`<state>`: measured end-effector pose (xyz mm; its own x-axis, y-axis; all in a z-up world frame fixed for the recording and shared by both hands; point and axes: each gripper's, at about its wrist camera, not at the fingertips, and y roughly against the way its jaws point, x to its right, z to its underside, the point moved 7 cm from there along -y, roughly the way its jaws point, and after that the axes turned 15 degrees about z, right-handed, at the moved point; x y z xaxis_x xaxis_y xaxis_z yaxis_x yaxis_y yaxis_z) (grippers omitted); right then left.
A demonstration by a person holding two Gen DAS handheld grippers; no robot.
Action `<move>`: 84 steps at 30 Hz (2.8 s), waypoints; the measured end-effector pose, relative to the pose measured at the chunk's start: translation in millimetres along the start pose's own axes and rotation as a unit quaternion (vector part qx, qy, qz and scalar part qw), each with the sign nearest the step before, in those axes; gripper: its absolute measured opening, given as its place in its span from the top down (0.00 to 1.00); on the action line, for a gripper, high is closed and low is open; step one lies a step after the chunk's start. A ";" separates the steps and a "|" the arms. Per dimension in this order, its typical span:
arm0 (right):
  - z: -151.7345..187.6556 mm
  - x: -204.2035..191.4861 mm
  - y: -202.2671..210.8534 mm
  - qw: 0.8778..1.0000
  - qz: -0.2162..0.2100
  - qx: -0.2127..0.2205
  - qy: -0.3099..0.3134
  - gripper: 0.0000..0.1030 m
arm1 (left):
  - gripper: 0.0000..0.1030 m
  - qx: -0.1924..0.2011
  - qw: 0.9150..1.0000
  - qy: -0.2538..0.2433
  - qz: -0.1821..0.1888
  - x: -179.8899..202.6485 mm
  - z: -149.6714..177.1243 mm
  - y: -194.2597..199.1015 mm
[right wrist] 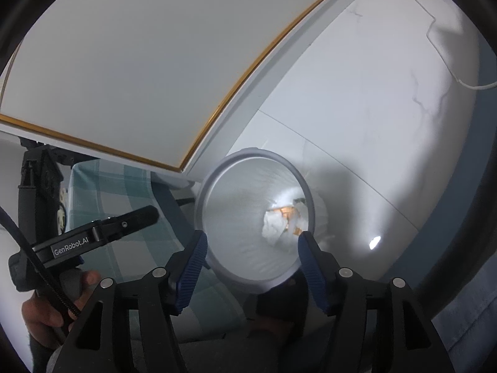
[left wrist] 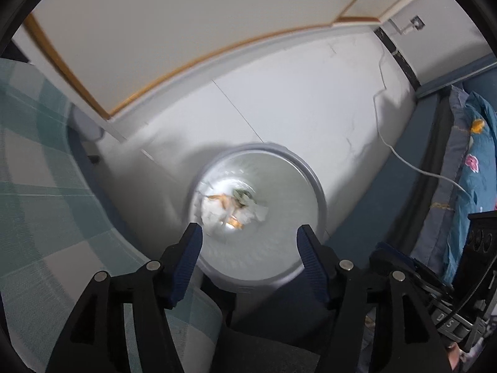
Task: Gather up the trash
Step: 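Open the left tool over the bin to drop the white tube, then move both tools back from the bin over the table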
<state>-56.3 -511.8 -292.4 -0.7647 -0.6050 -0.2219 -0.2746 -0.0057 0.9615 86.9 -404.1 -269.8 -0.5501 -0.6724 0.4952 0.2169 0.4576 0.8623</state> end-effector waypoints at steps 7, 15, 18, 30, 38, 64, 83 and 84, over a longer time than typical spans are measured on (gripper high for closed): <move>-1.7 -8.7 16.0 1.000 -0.007 0.013 0.015 0.25 | 0.42 0.072 0.997 0.004 -0.015 -2.1 2.2 36.2; -3.7 -37.2 59.6 0.997 -0.018 0.062 0.052 0.20 | 0.42 0.150 0.988 0.000 -0.046 -2.3 8.3 88.1; -3.1 -49.6 82.5 0.993 -0.030 0.092 0.066 0.17 | 0.42 0.174 0.983 0.000 -0.054 -0.7 14.4 109.9; 28.7 -121.8 159.8 0.975 -0.074 0.163 0.129 0.15 | 0.42 0.282 0.956 0.005 -0.077 -1.5 57.1 200.1; 68.5 -173.9 204.7 0.956 -0.109 0.204 0.182 0.15 | 0.42 0.347 0.935 0.023 -0.075 -25.1 101.1 258.8; 150.2 -375.8 190.9 0.901 -0.136 0.189 0.367 0.14 | 0.42 0.453 0.866 0.177 -0.117 -193.6 204.2 376.6; 231.3 -541.2 47.4 0.783 -0.074 0.165 0.595 0.19 | 0.42 0.447 0.831 0.319 -0.089 -336.6 212.6 403.6; 234.2 -545.3 43.3 0.780 -0.069 0.169 0.599 0.19 | 0.42 0.449 0.826 0.329 -0.091 -342.7 216.4 404.8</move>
<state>212.3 4.4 -167.6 0.3232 -0.9281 0.1850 -0.5990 -0.0493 0.7992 188.8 137.4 -113.4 0.1135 -0.8128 0.5714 -0.6688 0.3628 0.6489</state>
